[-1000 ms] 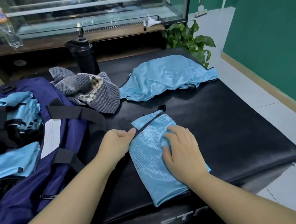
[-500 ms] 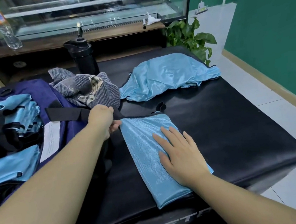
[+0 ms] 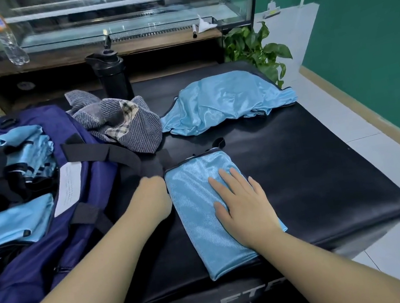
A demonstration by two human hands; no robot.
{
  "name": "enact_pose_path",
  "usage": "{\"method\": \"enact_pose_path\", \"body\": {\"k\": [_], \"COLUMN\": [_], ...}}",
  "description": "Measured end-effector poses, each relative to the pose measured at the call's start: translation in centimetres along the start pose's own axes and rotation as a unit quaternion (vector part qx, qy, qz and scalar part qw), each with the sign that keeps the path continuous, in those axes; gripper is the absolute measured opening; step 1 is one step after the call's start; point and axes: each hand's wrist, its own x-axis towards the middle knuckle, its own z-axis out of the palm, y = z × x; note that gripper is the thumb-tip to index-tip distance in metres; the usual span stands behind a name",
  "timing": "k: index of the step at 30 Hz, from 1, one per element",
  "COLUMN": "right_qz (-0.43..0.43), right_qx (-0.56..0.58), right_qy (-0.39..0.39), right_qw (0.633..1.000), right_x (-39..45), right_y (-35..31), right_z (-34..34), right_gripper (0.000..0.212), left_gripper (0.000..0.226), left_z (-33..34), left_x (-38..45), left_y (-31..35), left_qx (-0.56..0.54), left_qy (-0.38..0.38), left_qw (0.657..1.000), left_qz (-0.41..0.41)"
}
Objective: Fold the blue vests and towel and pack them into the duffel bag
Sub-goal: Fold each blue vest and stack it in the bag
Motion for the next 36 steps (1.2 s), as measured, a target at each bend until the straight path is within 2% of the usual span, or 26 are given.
{"method": "enact_pose_path", "body": {"k": [2,5,8,11,13,15,17,20,23,27,30,32,34,36], "right_qz": [-0.002,-0.006,-0.008,-0.002,0.005,0.007,0.007,0.005,0.000,0.030,0.034,0.028,0.020,0.013], "right_qx": [-0.001,0.000,0.006,0.007,0.006,0.014,0.021,0.029,0.044,0.078,0.069,0.074,0.091,0.100], "right_qy": [0.000,0.006,0.012,0.013,0.014,0.017,0.016,0.018,0.036,0.108,0.156,0.171,0.195,0.221], "right_qw": [1.000,1.000,1.000,1.000,1.000,1.000,1.000,0.999,0.998,0.991,0.985,0.982,0.976,0.970], "right_x": [-0.1,-0.1,-0.2,-0.2,-0.2,-0.3,-0.3,-0.2,-0.3,-0.4,-0.4,-0.3,-0.3,-0.3], "right_y": [0.0,0.0,0.0,-0.1,-0.1,-0.1,-0.1,-0.1,-0.1,-0.1,0.1,0.2,0.2,0.3], "right_z": [0.0,0.0,-0.1,-0.2,-0.2,-0.3,-0.3,-0.3,-0.3,-0.1,0.4,0.5,0.6,0.5], "right_gripper": [0.064,0.067,0.068,0.069,0.068,0.067,0.065,0.066,0.065,0.061,0.055,0.052,0.047,0.041], "left_gripper": [0.013,0.013,0.028,0.039,0.042,0.035,0.029,0.040,0.045,0.028,0.025,0.026,0.030,0.044], "left_z": [0.7,0.9,0.9,1.4,1.4,1.6,1.2,0.8,0.5,-0.5,-0.1,0.8,1.8,2.2], "left_x": [-0.4,-0.1,0.5,0.9,0.9,1.5,1.9,2.1,2.2,2.7,2.9,3.1,3.3,3.1], "left_y": [-0.3,0.1,0.6,1.0,1.4,1.5,1.7,2.6,3.9,4.6,3.9,3.1,2.1,1.2], "left_qx": [-0.032,-0.174,-0.357,-0.469,-0.510,-0.540,-0.587,-0.623,-0.628,-0.679,-0.674,-0.647,-0.605,-0.553], "left_qy": [0.003,0.014,0.015,0.025,0.042,0.057,0.015,-0.060,-0.013,0.044,0.052,0.063,0.057,0.052], "left_qw": [0.999,0.981,0.926,0.873,0.848,0.825,0.793,0.769,0.766,0.727,0.732,0.753,0.787,0.826], "left_qz": [-0.024,-0.079,-0.122,-0.128,-0.138,-0.159,-0.163,-0.131,-0.133,-0.090,-0.089,-0.098,-0.103,-0.097]}}
